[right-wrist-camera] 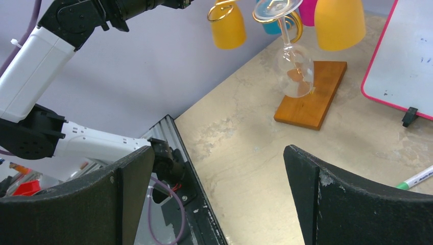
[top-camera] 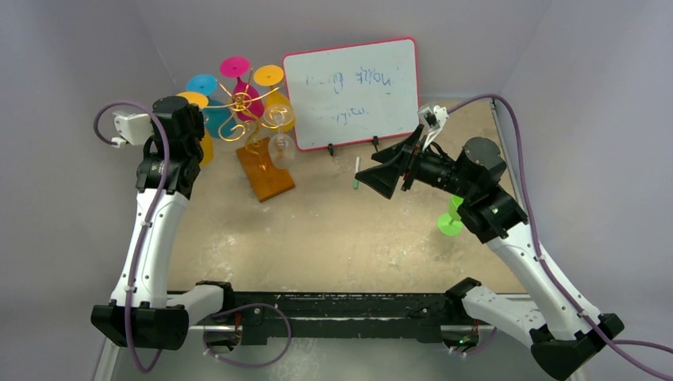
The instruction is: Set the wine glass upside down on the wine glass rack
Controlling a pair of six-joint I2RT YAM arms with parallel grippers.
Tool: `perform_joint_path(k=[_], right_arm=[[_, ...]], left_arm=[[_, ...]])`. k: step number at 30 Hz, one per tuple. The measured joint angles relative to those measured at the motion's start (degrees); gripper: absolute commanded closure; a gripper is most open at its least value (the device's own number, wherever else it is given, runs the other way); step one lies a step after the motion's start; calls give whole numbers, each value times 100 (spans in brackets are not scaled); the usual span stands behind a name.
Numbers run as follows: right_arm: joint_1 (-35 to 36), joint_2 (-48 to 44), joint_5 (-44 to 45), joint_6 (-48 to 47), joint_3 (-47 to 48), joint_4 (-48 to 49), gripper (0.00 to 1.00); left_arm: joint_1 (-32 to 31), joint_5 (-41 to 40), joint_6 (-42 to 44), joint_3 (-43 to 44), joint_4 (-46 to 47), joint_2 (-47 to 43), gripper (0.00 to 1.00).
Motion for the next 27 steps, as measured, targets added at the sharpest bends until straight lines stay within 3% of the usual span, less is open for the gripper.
perform_joint_path(k=[27], right_arm=[[0, 4, 212, -48, 2, -251, 0]], left_arm=[[63, 527, -11, -186, -33, -363, 100]])
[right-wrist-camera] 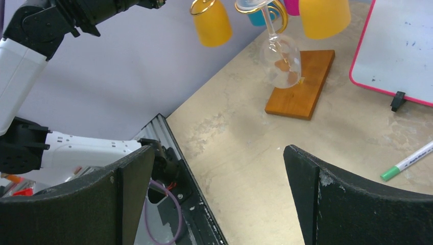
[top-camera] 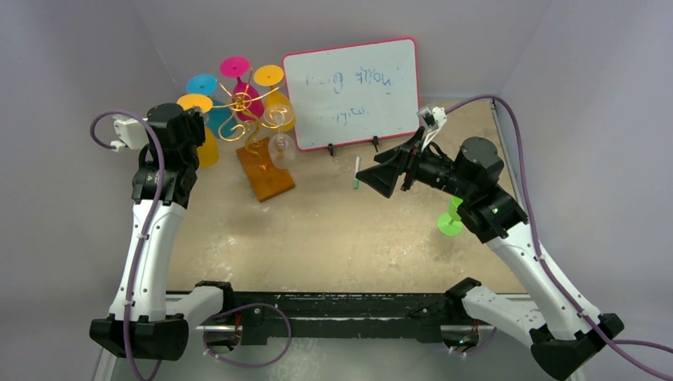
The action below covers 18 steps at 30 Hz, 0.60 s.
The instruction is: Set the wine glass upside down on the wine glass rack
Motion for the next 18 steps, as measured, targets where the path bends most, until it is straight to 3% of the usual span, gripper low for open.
perform_joint_path(k=[18], right_arm=[[0, 116, 1084, 107, 157, -704, 0]], left_arm=[[0, 308, 11, -186, -72, -42, 98]])
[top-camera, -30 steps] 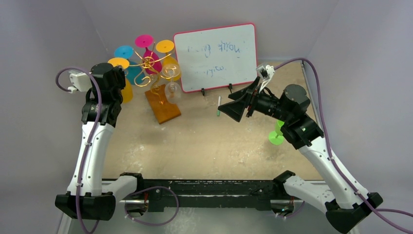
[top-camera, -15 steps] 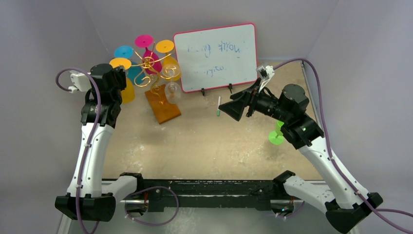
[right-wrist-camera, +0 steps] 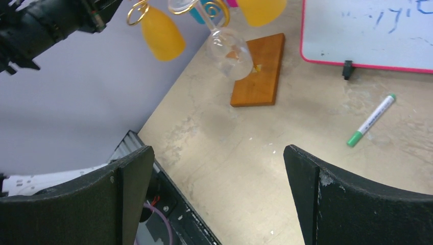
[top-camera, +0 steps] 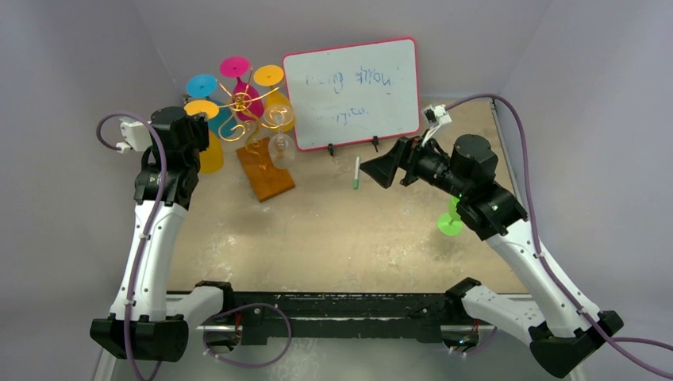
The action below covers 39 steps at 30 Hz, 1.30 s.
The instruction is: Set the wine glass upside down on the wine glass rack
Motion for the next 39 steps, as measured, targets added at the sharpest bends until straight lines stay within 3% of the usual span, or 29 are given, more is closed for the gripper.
perform_joint_path(k=[14, 18, 36, 39], right_arm=[[0, 192, 1290, 470, 323, -723, 0], [0, 337, 1803, 750, 428, -1069, 0], [-2, 682, 3646, 1725, 839, -2658, 0], [-7, 758, 3956, 1871, 896, -2927, 0]], left_arm=[[0, 26, 52, -2, -177, -37, 90], [0, 11, 103, 0, -245, -103, 81], [0, -535, 981, 157, -879, -450, 59], [0, -715, 1344, 168, -894, -557, 51]])
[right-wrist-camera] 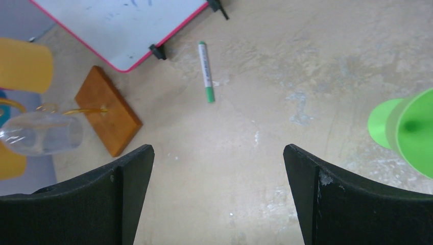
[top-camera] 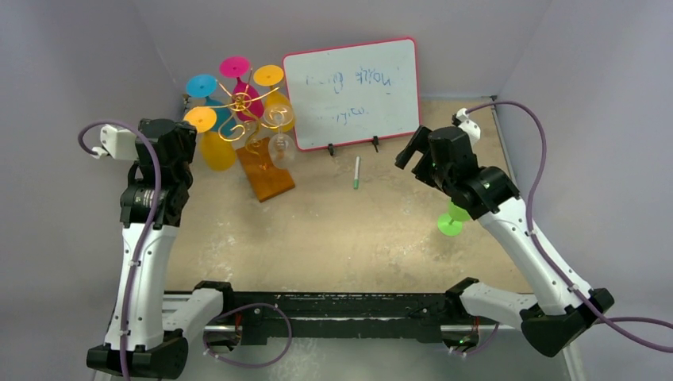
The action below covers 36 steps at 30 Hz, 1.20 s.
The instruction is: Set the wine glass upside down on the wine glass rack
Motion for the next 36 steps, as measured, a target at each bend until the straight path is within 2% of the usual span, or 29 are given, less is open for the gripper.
perform_joint_path(k=[5, 10, 14, 16, 22, 25, 36], right_arm=[[-55, 306, 472, 168, 48, -446, 5], [-184, 542, 1012, 262, 55, -807, 17], [-264, 564, 1388, 376, 57, -1032, 35], [-291, 566, 1580, 479, 57, -1154, 40], [-380, 568, 2098, 850, 17, -1486, 47], [-546, 579, 2273, 992, -125, -1554, 48], [-1091, 704, 2149, 1019, -855, -1270, 60]], left_arm=[[0, -310, 793, 83, -22, -212, 36], [0, -280, 1633, 72, 24, -481, 29], [-7, 411, 2483, -282, 400, -831, 27], [-33, 990, 2914, -507, 579, -992, 27], [-205, 2841, 3637, -715, 1139, -1126, 27], [-245, 3407, 3770, -728, 1340, -1128, 27], [-280, 4004, 3969, -732, 1523, -1169, 28]])
